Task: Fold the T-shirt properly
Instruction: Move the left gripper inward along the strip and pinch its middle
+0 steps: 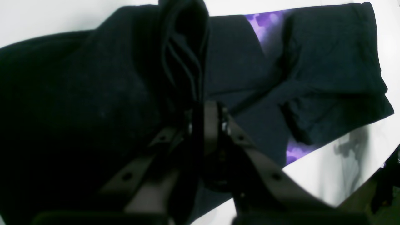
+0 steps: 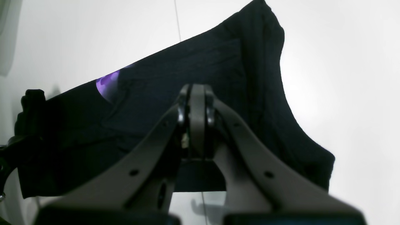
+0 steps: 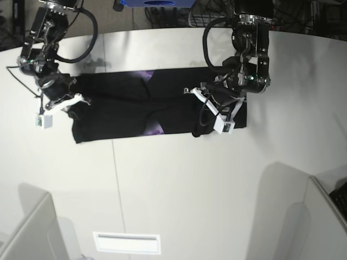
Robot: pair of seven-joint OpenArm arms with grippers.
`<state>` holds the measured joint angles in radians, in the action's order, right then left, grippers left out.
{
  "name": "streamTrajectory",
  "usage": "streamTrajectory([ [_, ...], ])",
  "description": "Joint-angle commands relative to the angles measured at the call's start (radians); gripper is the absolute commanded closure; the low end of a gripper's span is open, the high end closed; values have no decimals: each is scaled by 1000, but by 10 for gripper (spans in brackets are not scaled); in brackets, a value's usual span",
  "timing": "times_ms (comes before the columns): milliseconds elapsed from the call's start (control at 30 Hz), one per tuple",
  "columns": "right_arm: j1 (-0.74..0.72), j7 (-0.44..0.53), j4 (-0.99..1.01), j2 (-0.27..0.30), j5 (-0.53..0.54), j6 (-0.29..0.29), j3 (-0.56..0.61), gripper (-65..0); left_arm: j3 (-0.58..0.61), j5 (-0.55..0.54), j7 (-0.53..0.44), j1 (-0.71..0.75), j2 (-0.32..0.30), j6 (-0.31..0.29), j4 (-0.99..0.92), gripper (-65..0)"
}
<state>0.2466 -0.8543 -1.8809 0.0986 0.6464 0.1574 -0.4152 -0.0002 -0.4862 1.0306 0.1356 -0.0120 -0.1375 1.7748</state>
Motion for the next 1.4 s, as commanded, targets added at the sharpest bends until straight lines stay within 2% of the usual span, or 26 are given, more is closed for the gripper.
streamTrajectory([
  [0, -11, 20, -16, 11, 13, 5, -6, 0, 9, -13, -19, -20, 8, -4, 17, 0],
  [167, -11, 20, -16, 11, 13, 5, -6, 0, 52, -9, -20, -21, 10, 0, 15, 0],
  [1100, -6, 20, -16, 11, 13, 5, -6, 0, 55, -15, -20, -21, 10, 2, 15, 0],
  [1267, -6, 20, -16, 11, 13, 5, -6, 0, 61, -18, -20, -21, 13, 2, 15, -204],
  [1367, -6, 20, -16, 10, 13, 5, -6, 0, 113, -18, -20, -24, 17, 2, 15, -301],
])
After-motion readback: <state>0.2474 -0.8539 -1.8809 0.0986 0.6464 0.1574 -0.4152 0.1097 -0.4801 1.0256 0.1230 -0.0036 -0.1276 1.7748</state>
